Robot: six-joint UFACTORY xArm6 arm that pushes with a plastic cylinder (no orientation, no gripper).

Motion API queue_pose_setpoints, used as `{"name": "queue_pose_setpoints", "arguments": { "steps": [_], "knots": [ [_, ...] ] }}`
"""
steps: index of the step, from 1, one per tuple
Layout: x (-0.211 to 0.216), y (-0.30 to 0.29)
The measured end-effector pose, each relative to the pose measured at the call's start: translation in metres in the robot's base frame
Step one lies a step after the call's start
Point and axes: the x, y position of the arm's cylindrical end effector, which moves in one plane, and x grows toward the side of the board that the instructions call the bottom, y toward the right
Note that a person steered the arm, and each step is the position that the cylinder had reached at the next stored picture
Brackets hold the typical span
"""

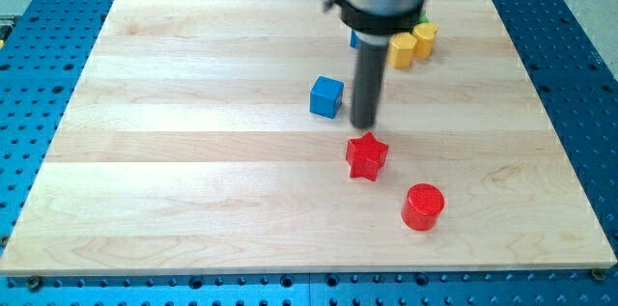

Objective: Move the blue cube closer to the blue triangle

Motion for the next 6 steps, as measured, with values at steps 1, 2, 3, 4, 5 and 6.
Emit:
{"name": "queue_pose_setpoints", "arguments": {
  "steps": [1, 2, 3, 4, 5, 6],
  "knots": [
    [-0.001, -0.01],
    [-0.046, -0.036],
    [-0.057, -0.087],
    [-0.006, -0.09],
    [-0.035, -0.125],
    [-0.091, -0.092]
  ]
}}
